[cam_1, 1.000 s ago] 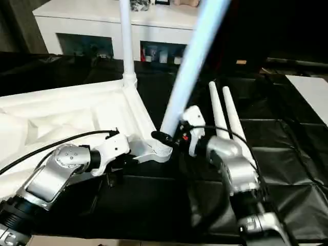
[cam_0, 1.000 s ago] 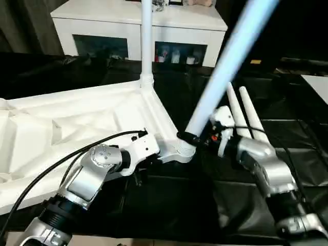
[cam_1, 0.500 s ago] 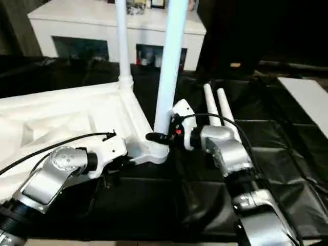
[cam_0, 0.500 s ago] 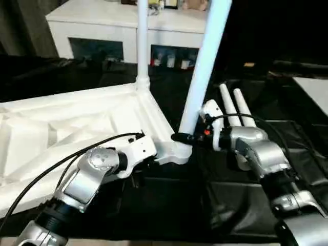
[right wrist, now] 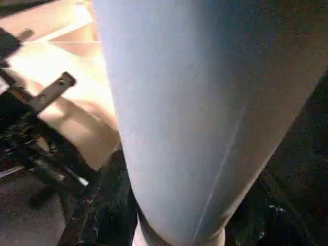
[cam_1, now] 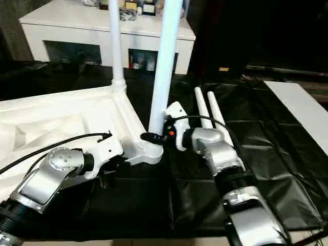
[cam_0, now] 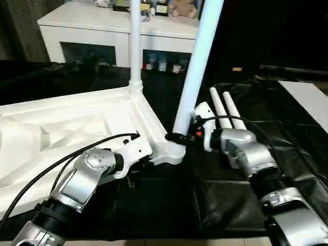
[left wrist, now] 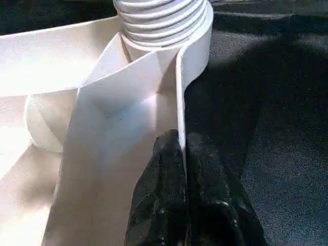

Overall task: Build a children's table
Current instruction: Rotate leg to tighten

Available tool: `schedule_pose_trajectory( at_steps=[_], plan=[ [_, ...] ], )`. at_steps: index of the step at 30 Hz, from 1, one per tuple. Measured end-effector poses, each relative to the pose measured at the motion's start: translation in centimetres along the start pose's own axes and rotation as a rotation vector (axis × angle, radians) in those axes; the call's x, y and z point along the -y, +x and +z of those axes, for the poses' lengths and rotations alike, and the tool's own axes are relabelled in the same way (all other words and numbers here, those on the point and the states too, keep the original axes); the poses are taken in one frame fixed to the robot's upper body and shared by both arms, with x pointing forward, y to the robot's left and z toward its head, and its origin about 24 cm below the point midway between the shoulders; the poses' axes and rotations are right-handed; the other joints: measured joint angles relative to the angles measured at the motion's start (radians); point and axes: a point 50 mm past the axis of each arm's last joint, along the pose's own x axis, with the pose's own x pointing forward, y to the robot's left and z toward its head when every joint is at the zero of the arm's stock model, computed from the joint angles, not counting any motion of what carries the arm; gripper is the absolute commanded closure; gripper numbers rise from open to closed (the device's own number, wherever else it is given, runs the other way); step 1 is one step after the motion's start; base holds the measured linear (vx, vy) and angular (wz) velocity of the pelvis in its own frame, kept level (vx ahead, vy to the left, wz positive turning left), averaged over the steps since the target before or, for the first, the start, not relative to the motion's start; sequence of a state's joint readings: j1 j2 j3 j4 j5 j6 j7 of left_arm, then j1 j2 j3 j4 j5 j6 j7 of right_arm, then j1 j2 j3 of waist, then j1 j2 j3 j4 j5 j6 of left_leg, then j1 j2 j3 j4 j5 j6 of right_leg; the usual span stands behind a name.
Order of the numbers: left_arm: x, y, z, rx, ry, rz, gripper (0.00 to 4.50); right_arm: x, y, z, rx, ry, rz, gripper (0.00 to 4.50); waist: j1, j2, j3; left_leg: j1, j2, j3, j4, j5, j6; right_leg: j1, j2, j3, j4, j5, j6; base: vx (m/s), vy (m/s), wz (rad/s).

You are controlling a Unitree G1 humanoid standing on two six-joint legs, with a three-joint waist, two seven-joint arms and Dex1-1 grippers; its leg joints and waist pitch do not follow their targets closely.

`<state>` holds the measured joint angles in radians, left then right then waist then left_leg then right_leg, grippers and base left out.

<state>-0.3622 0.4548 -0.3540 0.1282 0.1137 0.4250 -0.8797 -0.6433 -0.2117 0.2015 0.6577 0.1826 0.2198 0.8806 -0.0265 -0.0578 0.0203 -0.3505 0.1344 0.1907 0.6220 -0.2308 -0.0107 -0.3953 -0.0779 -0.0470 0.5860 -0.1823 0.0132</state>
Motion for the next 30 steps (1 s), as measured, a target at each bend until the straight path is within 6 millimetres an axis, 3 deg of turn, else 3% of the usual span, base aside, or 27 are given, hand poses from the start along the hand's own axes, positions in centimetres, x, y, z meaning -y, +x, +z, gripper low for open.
schedule_pose_trajectory(
  at_steps=[2, 4, 6, 7, 8, 9, 10, 11, 12, 13, 14, 16, 18, 24, 27, 30],
  plan=[
    [-0.2, 0.2, 0.0, -0.003, -0.021, 0.026, 4.5, 0.0, 0.6, 0.0, 0.015, 0.011, -0.057, 2.66, -0.003, 0.001, 0.001, 0.0, 0.0, -0.005, 0.0, 0.0, 0.0, 0.001, 0.0, -0.005, -0.006, 0.0, 0.0, 0.0, 0.0, 0.0],
    [-0.6, 0.8, 0.2, -0.015, -0.057, 0.077, 4.5, -0.1, 1.6, 0.1, 0.031, 0.025, -0.169, 2.66, -0.018, 0.007, 0.004, -0.001, 0.0, -0.018, 0.0, 0.0, 0.0, 0.004, 0.0, -0.02, -0.013, -0.017, -0.003, -0.026, 0.016, -0.06],
    [-0.4, 1.7, 0.7, -0.009, -0.115, 0.119, 4.5, 0.1, 2.3, 0.2, 0.048, 0.045, -0.269, 2.66, -0.032, 0.024, 0.015, 0.0, 0.0, -0.038, -0.004, 0.0, 0.0, 0.019, -0.001, -0.049, -0.03, -0.037, -0.016, -0.026, 0.016, -0.06],
    [-0.4, 2.0, 0.9, -0.006, -0.141, 0.137, 4.5, 0.2, 2.5, 0.2, 0.054, 0.055, -0.31, 2.66, -0.034, 0.028, 0.017, 0.0, 0.0, -0.039, -0.007, 0.0, 0.0, 0.027, -0.001, -0.053, -0.03, -0.046, -0.022, -0.093, 0.029, 0.0],
    [-0.3, 2.5, 1.1, -0.006, -0.169, 0.156, 4.5, 0.3, 2.8, 0.2, 0.061, 0.065, -0.352, 2.66, -0.027, 0.03, 0.021, 0.0, 0.0, -0.035, -0.016, 0.0, 0.0, 0.029, -0.003, -0.056, -0.011, -0.06, -0.036, -0.093, 0.029, 0.0],
    [-0.1, 3.4, 1.8, -0.006, -0.208, 0.179, 4.5, 0.5, 3.0, 0.2, 0.076, 0.091, -0.426, 2.66, -0.015, 0.022, 0.019, 0.003, 0.0, -0.013, -0.026, 0.0, 0.0, 0.031, -0.012, -0.05, 0.048, -0.095, -0.063, -0.091, -0.01, 0.16],
    [0.1, 4.1, 2.5, -0.003, -0.227, 0.205, 4.5, 0.9, 3.0, 0.4, 0.084, 0.107, -0.488, 2.66, 0.007, 0.006, 0.014, 0.004, 0.0, 0.021, -0.033, 0.0, 0.0, 0.035, -0.019, -0.03, 0.086, -0.109, -0.061, 0.033, -0.091, 0.14],
    [0.1, 4.3, 2.9, 0.006, -0.243, 0.225, 4.5, 1.0, 3.3, 0.6, 0.088, 0.114, -0.526, 2.66, 0.016, -0.019, 0.005, 0.004, -0.004, 0.033, -0.025, 0.0, -0.004, 0.028, -0.025, -0.005, 0.081, -0.108, -0.003, 0.033, -0.091, 0.14],
    [0.4, 4.7, 3.4, 0.02, -0.271, 0.239, 4.5, 1.1, 3.5, 1.0, 0.097, 0.124, -0.572, 2.66, 0.033, -0.008, 0.006, -0.004, -0.004, -0.007, 0.004, -0.019, -0.01, 0.018, -0.026, -0.007, 0.081, -0.104, 0.004, 0.064, -0.081, -0.22],
    [0.6, 4.9, 3.6, 0.021, -0.285, 0.246, 4.5, 1.1, 3.6, 1.0, 0.098, 0.134, -0.595, 2.66, 0.045, -0.001, 0.005, -0.003, -0.003, -0.037, 0.015, -0.02, -0.009, 0.013, -0.026, -0.015, 0.081, -0.103, 0.005, 0.074, 0.013, -0.44],
    [0.8, 5.3, 4.1, 0.024, -0.302, 0.257, 4.5, 1.2, 3.8, 1.2, 0.106, 0.143, -0.636, 2.66, 0.057, 0.023, -0.002, -0.007, 0.006, -0.064, 0.012, -0.003, -0.042, 0.013, -0.027, -0.042, 0.077, -0.093, 0.001, 0.074, 0.013, -0.44],
    [0.7, 5.6, 4.9, 0.039, -0.343, 0.298, 4.5, 1.3, 4.3, 1.6, 0.107, 0.172, -0.727, 2.66, 0.054, 0.013, 0.0, -0.004, 0.015, -0.055, 0.0, 0.007, -0.053, 0.012, -0.011, -0.027, 0.061, -0.057, -0.015, 0.0, 0.0, 0.0],
    [0.9, 5.9, 5.2, 0.044, -0.371, 0.32, 4.5, 1.3, 4.6, 1.8, 0.101, 0.185, -0.767, 2.66, 0.053, 0.008, 0.006, -0.005, 0.022, -0.048, -0.003, 0.008, -0.055, 0.012, -0.005, -0.023, 0.054, -0.047, -0.022, 0.0, 0.0, 0.0],
    [0.6, 5.8, 5.6, 0.059, -0.397, 0.339, 4.5, 1.3, 5.1, 2.6, 0.101, 0.161, -0.786, 2.66, 0.044, 0.009, 0.005, -0.008, 0.023, -0.045, -0.024, 0.008, -0.056, 0.014, -0.001, -0.022, 0.026, -0.041, -0.018, 0.0, 0.0, 0.0],
    [0.4, 5.7, 5.6, 0.057, -0.391, 0.343, 4.5, 1.3, 5.3, 2.8, 0.104, 0.157, -0.784, 2.66, 0.043, 0.01, 0.004, -0.008, 0.026, -0.043, -0.025, 0.009, -0.057, 0.014, 0.001, -0.021, 0.026, -0.032, -0.018, 0.0, 0.0, 0.0],
    [0.2, 5.5, 5.7, 0.056, -0.371, 0.345, 4.5, 1.4, 5.3, 3.0, 0.122, 0.168, -0.782, 1.96, 0.043, 0.011, 0.005, -0.008, 0.029, -0.039, -0.026, 0.009, -0.057, 0.013, 0.003, -0.021, 0.025, -0.032, -0.017, 0.0, 0.0, 0.0]
  ],
)
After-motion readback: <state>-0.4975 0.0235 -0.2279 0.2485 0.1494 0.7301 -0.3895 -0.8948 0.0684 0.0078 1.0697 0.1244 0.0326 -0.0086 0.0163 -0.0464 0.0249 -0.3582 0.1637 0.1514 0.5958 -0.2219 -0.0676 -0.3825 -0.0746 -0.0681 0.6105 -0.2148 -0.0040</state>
